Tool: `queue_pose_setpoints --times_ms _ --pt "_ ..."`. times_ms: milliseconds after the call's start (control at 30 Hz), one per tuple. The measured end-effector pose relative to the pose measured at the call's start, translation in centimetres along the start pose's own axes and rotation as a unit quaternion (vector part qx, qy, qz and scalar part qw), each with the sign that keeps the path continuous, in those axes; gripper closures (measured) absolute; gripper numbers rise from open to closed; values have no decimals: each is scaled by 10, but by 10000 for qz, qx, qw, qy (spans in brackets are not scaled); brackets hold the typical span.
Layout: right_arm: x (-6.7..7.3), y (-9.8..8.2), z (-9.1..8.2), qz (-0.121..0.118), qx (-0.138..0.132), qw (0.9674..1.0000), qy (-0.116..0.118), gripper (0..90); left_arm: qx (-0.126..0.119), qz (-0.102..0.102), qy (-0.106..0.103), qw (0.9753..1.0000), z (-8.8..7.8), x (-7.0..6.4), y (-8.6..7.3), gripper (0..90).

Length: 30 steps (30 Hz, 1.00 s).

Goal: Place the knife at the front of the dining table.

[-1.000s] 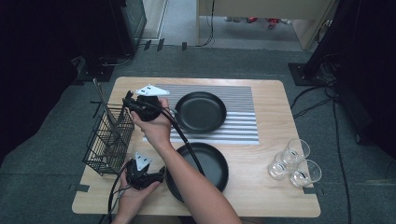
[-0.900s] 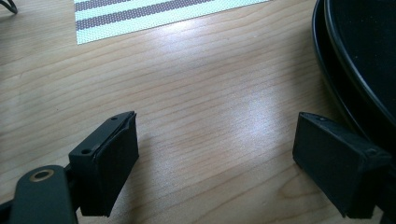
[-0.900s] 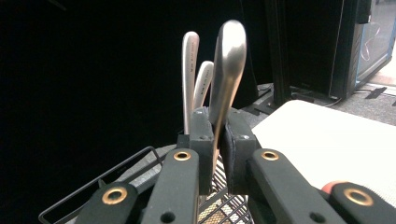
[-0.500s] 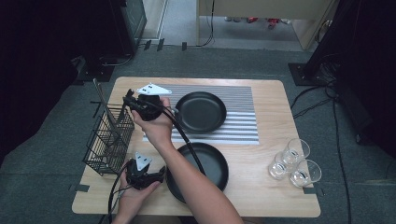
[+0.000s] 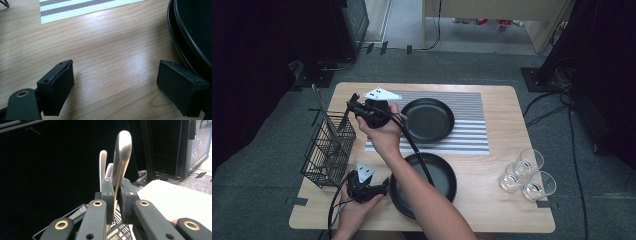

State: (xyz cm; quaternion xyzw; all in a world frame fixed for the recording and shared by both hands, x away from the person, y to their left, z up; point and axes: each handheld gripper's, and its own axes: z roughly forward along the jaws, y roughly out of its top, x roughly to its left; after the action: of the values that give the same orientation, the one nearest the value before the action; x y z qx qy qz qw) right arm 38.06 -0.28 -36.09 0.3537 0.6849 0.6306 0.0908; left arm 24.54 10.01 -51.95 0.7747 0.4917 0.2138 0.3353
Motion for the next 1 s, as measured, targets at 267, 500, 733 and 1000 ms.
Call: queue_pose_setpoints --times_ms 267,500,733,1000 --pt "-3 5 -10 93 -96 9999 56 850 -1 -6 -1 10000 0 0 0 145" --pt "-4 9 -19 154 -161 9997 94 850 -8 -17 5 10000 0 0 0 145" --pt "-4 14 -28 203 -264 9994 123 850 -10 -22 6 10000 0 0 0 145" --pt "-5 17 -36 209 -316 9992 113 850 -17 -35 14 10000 1 -1 0 145"
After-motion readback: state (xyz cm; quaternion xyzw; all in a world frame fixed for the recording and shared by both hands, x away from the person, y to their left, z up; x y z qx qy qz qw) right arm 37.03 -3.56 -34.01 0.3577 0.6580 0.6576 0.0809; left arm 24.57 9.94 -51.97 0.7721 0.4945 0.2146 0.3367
